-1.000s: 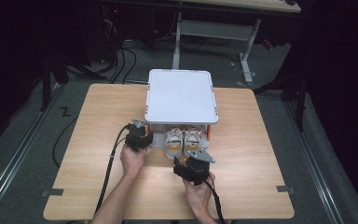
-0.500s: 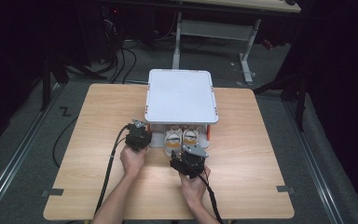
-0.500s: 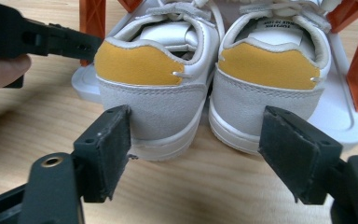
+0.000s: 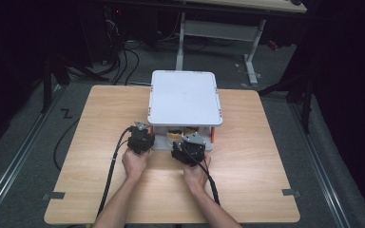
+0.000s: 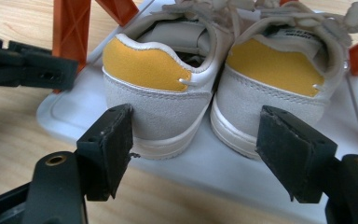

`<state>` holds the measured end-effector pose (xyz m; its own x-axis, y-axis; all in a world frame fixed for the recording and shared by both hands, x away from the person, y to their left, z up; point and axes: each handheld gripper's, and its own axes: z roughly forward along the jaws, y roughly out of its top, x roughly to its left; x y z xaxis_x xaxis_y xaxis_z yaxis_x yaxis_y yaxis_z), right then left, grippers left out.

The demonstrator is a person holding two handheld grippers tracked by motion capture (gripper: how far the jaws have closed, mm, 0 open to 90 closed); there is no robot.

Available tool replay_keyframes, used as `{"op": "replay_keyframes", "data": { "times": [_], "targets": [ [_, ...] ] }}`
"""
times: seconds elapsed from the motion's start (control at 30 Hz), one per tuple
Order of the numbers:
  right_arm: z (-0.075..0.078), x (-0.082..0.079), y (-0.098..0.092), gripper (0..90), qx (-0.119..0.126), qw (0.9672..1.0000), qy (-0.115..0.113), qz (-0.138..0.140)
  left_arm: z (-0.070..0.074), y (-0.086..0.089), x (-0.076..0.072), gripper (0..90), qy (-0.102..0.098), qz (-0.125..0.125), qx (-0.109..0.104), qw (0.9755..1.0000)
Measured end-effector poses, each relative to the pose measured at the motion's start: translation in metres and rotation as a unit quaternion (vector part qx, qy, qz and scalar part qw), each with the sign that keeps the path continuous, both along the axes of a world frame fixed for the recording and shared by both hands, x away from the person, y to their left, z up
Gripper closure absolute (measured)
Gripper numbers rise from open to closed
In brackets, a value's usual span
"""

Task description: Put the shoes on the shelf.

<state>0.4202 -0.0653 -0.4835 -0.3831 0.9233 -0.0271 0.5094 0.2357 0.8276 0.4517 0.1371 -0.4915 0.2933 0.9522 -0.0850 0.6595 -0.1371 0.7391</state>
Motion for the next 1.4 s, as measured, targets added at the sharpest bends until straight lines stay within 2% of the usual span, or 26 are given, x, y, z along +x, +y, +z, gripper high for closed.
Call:
{"op": "replay_keyframes", "data": {
  "times": [0.07,0.23,0.37,0.43,0.47,0.5,0.57,0.7,0.83,1.0,1.1,1.4],
  "targets": [
    [-0.002,0.005,0.000,27.7,-0.005,1.0000,-0.003,0.002,0.000,0.000,0.000,77.0,0.000,0.001,-0.001,1.0000],
    [-0.004,0.014,0.000,28.2,0.003,1.0000,-0.006,-0.002,0.000,0.000,0.000,77.0,0.000,-0.001,-0.001,1.0000],
    [-0.006,0.019,-0.001,26.6,0.007,0.9999,-0.007,0.005,0.000,0.000,0.000,76.9,0.000,-0.001,-0.001,1.0000],
    [-0.005,0.019,-0.003,29.1,0.006,0.9999,0.000,0.010,0.000,0.001,0.000,76.7,-0.001,-0.003,0.000,1.0000],
    [-0.005,0.018,-0.005,29.3,0.005,0.9998,0.015,0.010,0.000,0.001,0.000,76.5,-0.003,-0.003,0.001,1.0000],
    [-0.005,0.017,-0.008,29.1,0.006,0.9998,0.018,0.011,0.000,0.000,0.000,76.3,-0.003,-0.004,0.002,1.0000],
    [-0.003,0.011,-0.013,30.1,0.006,0.9998,0.011,0.018,0.000,0.000,0.000,75.9,-0.005,-0.006,0.003,1.0000],
    [0.006,-0.001,-0.032,30.6,0.013,0.9993,0.001,0.035,0.001,0.002,-0.001,71.8,-0.002,-0.001,0.003,1.0000],
    [0.015,-0.011,-0.058,32.3,0.023,0.9987,-0.002,0.044,0.004,0.004,-0.004,60.5,-0.002,-0.002,0.009,1.0000],
    [0.026,-0.020,-0.096,32.8,0.043,0.9980,-0.009,0.045,0.012,0.007,-0.014,51.0,-0.013,-0.014,0.011,0.9997],
    [0.029,-0.024,-0.119,33.0,0.057,0.9974,-0.008,0.042,0.014,0.012,-0.021,48.2,-0.017,-0.013,0.004,0.9998],
    [0.022,-0.033,-0.174,34.2,0.055,0.9982,0.015,0.019,0.019,0.030,-0.049,44.5,-0.022,-0.008,-0.011,0.9997]
  ]
}}
